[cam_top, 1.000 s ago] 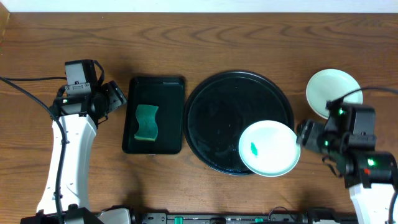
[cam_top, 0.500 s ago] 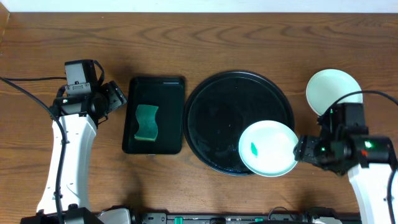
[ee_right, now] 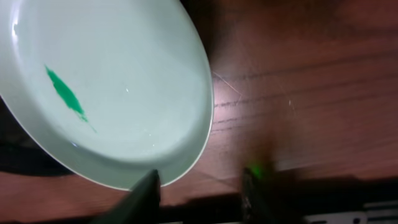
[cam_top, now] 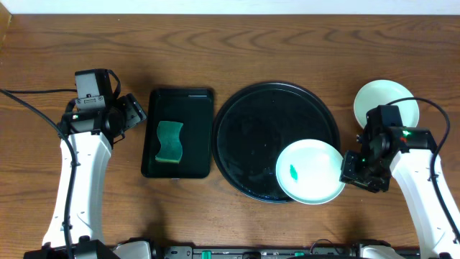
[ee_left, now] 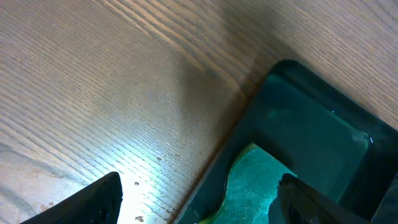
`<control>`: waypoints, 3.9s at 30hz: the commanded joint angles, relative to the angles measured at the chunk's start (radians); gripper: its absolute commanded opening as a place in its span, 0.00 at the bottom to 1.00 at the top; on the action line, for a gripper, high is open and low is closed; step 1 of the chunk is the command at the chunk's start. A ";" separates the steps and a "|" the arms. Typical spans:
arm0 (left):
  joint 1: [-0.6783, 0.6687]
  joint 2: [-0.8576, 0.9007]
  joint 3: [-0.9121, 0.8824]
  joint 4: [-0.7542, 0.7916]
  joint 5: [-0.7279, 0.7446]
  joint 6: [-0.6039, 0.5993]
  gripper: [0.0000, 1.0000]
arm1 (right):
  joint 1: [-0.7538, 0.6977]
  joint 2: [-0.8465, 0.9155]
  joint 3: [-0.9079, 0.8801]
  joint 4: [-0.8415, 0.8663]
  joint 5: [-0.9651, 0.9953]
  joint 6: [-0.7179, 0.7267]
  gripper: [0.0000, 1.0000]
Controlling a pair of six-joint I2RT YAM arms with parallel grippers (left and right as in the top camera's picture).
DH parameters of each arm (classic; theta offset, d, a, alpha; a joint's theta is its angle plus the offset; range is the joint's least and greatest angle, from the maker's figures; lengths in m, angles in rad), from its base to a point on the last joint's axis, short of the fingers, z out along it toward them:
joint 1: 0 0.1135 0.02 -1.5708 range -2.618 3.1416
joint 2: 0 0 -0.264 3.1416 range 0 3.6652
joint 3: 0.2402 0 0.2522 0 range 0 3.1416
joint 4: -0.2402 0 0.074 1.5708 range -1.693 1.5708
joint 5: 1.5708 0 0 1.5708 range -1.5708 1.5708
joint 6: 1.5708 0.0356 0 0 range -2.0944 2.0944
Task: Clean dirty plates on tray and stack at the side
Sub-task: 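Grasp the right rim of the white plate with the right gripper, then slide the white plate to the center of the round tray, then release the white plate and lift the right gripper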
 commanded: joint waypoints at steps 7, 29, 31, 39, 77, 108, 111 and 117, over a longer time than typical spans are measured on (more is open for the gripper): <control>0.002 -0.002 0.015 0.000 -0.011 -0.005 0.80 | 0.010 0.029 -0.005 0.065 0.003 0.041 0.29; 0.002 -0.002 0.015 0.000 -0.011 -0.005 0.80 | 0.015 0.033 -0.202 0.292 -0.105 0.059 0.01; 0.002 -0.002 0.015 0.000 -0.011 -0.005 0.80 | 0.015 0.033 -0.202 0.292 -0.105 0.058 0.01; 0.002 -0.002 0.015 0.000 -0.011 -0.005 0.80 | 0.015 0.033 -0.202 0.340 -0.144 0.085 0.01; 0.002 -0.002 0.015 0.000 -0.011 -0.005 0.80 | 0.442 0.175 -0.202 0.921 0.135 0.687 0.01; 0.002 -0.002 0.015 0.000 -0.011 -0.005 0.80 | 0.397 0.222 0.021 0.663 -0.019 0.206 0.51; 0.002 -0.002 0.015 0.000 -0.011 -0.005 0.80 | 0.376 0.222 0.146 0.512 -0.018 0.099 0.56; 0.002 -0.002 0.015 0.000 -0.011 -0.005 0.80 | 0.306 0.222 0.390 0.312 -0.019 -0.019 0.67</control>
